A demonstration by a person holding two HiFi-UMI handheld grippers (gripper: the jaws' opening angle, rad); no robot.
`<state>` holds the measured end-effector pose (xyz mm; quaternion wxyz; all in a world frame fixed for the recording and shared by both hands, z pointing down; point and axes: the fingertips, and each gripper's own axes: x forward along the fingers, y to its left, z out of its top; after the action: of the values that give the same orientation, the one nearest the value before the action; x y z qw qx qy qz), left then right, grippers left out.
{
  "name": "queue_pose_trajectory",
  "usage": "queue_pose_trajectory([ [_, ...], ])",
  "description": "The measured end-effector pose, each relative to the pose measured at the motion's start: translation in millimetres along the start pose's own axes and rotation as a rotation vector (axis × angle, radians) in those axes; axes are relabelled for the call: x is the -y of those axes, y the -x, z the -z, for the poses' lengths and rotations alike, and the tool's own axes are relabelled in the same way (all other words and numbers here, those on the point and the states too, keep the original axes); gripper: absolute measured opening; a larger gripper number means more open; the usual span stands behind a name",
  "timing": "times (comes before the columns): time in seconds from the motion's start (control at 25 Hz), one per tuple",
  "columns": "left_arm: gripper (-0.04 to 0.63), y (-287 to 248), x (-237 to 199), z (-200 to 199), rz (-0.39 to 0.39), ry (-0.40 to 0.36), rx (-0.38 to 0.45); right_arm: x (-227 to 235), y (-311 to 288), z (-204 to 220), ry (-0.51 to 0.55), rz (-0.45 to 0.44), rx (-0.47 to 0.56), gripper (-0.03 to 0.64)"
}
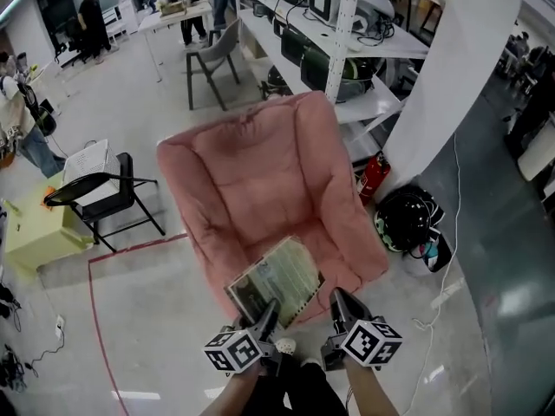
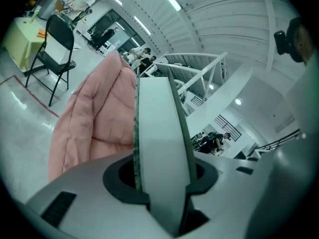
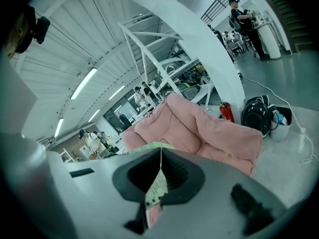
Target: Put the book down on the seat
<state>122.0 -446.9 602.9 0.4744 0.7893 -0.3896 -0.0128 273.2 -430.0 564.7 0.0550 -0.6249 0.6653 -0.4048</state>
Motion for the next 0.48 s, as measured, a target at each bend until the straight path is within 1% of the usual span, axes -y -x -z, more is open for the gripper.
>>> queue_pose_trajectory([
  [0.12, 0.167, -15.0, -20.8, 12.2, -0.054, 0.040, -0.001, 7.5, -20.5, 6.8, -0.002, -0.010, -0.045, 0.014],
  [0.32, 0.169, -41.6, -63.9, 28.5, -0.166, 0.056, -0.027, 23.4, -51.8, 17.8, -0.014, -0.031, -0.105, 0.014],
  [0.48, 0.169, -57.0, -94.9, 44.0, -0.218, 0.087, -0.054, 40.2, -74.9, 30.4, 0.008, -0.038, -0.158, 0.012],
])
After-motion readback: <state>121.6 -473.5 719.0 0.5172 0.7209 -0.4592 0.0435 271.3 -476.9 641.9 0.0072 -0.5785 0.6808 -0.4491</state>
